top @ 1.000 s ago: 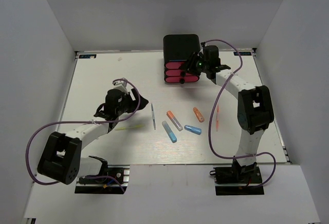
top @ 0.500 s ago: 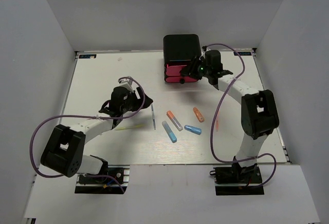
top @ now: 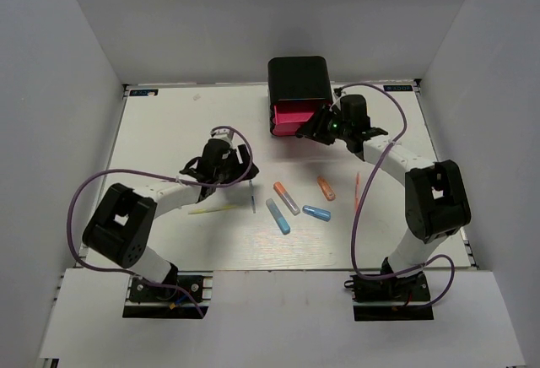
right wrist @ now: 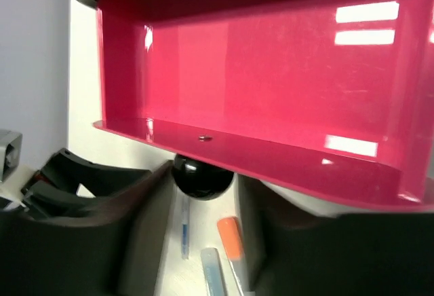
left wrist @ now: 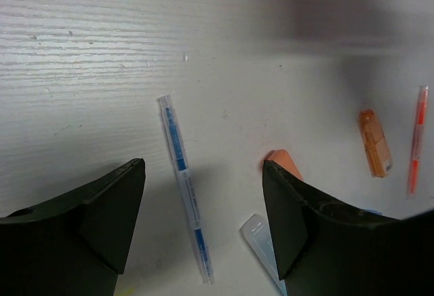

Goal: Sort the stationery into containers
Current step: Open the drawer in the storage box, then pick up the pen from the center of the board.

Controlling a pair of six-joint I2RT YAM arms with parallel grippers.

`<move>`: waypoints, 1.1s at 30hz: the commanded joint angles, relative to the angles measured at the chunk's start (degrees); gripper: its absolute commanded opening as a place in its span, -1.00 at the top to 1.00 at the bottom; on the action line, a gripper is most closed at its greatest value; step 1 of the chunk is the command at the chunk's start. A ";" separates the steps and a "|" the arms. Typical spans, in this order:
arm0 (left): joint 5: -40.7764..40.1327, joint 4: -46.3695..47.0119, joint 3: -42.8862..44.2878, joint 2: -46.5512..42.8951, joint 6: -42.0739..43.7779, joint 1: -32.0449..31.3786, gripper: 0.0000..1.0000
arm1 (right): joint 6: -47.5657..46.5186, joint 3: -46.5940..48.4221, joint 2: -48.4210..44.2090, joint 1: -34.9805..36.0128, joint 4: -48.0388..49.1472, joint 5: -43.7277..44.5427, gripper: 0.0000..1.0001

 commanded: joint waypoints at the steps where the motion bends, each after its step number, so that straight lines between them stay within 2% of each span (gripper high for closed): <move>1: -4.99 -4.05 3.56 0.65 -0.61 -1.65 -0.59 | 0.48 -1.21 -2.04 0.09 -0.05 0.51 -0.03; 4: -7.81 -5.46 4.70 2.49 -1.22 -2.70 -0.49 | -0.05 -1.29 -2.04 0.00 0.83 -0.80 -0.49; 5: -8.95 -6.07 4.71 3.28 -1.23 -2.71 -0.45 | -0.14 -1.47 -2.04 0.00 0.92 -2.55 -0.81; 12: -13.35 -11.70 9.80 8.73 -1.23 -5.16 -0.21 | -2.77 -5.42 -5.29 0.79 -0.75 -4.14 -0.81; 17: -15.54 -17.32 13.84 11.46 -1.23 -7.10 -0.13 | -10.06 -8.84 -10.11 0.18 -0.76 -5.90 -0.81; 18: -16.07 -17.85 13.85 12.15 -1.23 -7.10 -0.13 | -14.07 -9.37 -10.74 0.18 -0.49 -6.43 -0.81; 20: -16.69 -20.04 16.22 13.74 -1.23 -7.63 -0.10 | -16.12 -11.91 -13.54 0.18 0.65 -6.43 -0.81; 27: -21.34 -29.63 21.41 17.87 -1.23 -10.09 0.21 | -25.08 -17.54 -21.71 -0.61 5.21 -5.47 -0.81; 33: -23.11 -35.08 23.17 20.50 -1.23 -11.15 0.32 | -31.42 -21.94 -29.20 -0.35 11.64 -5.29 -0.81</move>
